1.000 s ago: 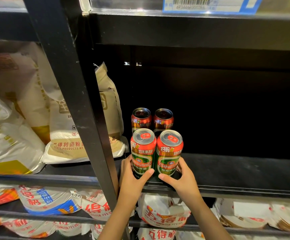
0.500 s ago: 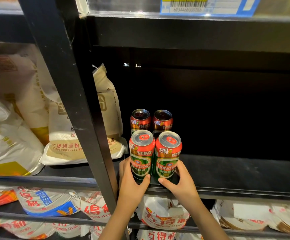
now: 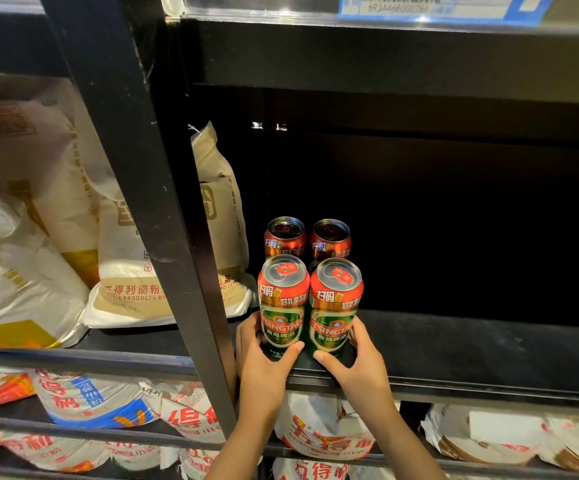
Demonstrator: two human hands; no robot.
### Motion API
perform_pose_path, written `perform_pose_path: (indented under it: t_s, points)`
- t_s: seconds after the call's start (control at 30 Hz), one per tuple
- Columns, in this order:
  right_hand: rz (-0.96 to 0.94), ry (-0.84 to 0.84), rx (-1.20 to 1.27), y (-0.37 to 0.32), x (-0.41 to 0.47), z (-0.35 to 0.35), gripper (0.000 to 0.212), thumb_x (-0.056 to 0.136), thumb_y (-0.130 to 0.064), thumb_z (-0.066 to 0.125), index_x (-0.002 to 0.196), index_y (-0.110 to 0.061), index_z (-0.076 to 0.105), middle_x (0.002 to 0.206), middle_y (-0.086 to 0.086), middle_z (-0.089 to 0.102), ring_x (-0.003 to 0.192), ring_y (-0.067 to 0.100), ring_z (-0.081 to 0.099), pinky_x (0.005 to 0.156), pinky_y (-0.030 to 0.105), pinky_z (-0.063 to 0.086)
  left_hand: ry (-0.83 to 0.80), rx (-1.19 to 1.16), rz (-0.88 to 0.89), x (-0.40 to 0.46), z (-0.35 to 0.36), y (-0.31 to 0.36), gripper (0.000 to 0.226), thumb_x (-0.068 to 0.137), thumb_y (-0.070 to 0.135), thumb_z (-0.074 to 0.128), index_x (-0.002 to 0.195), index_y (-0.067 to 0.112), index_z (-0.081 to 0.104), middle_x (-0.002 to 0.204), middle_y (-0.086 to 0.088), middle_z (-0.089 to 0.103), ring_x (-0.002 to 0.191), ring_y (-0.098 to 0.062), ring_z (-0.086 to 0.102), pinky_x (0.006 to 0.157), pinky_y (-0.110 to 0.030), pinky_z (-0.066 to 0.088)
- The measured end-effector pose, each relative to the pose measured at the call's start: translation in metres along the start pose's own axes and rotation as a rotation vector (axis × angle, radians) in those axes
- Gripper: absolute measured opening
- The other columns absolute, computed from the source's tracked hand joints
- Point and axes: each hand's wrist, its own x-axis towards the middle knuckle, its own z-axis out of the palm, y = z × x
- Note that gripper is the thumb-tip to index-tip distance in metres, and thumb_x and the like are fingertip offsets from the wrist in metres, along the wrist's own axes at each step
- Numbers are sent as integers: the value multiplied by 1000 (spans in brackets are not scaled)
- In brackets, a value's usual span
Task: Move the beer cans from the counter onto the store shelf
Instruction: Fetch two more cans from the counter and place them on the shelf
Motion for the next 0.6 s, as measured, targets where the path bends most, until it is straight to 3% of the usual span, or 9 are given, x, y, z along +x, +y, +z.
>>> perform_pose_path:
  t_s: [0.1, 0.17, 0.27, 0.37, 0.5, 0.6]
  points:
    - [11, 20, -10, 1, 1, 2, 71, 76, -25, 78, 137, -26, 40, 124, -16, 55, 116, 2, 51, 94, 17, 42, 11, 8, 19, 2, 1, -3, 68, 71, 22, 81, 126, 35, 43, 121, 20, 42, 121, -9, 47, 98, -32, 46]
    - [22, 32, -16, 2, 1, 4, 69, 76, -26, 78, 135, -26, 42, 126, -14, 56, 117, 4, 52, 97, 25, 45, 11, -2, 10, 3, 2, -3, 65, 72, 21, 80, 125, 34, 45, 124, 13, 40, 120, -7, 47, 96, -22, 45]
    - [-5, 75, -36, 2, 2, 6, 66, 75, -27, 78, 132, -25, 45, 123, -13, 54, 114, 3, 52, 95, 25, 46, 7, -43, -16, 2, 3, 4, 66, 74, 16, 78, 126, 35, 42, 117, 22, 41, 112, 6, 49, 79, -1, 41]
    - [4, 93, -36, 2, 4, 7, 66, 75, -28, 77, 133, -24, 46, 122, -15, 54, 113, 3, 51, 92, 22, 44, 13, -107, -84, 1, 7, 7, 67, 74, 11, 77, 126, 33, 40, 108, 31, 43, 95, 25, 48, 69, 2, 41]
    - [28, 103, -46, 3, 7, 10, 66, 75, -31, 77, 134, -25, 46, 124, -14, 57, 113, 4, 53, 90, 20, 43, 20, -116, -179, 2, 8, 6, 65, 73, 26, 79, 126, 34, 42, 116, 16, 54, 99, 10, 53, 65, 0, 39]
    - [27, 110, -53, 5, 8, 11, 65, 76, -31, 77, 133, -26, 47, 123, -13, 59, 112, 4, 54, 91, 21, 46, 14, -150, -222, 2, 10, 6, 60, 76, 26, 76, 128, 26, 46, 102, 22, 53, 101, -1, 54, 78, -9, 37]
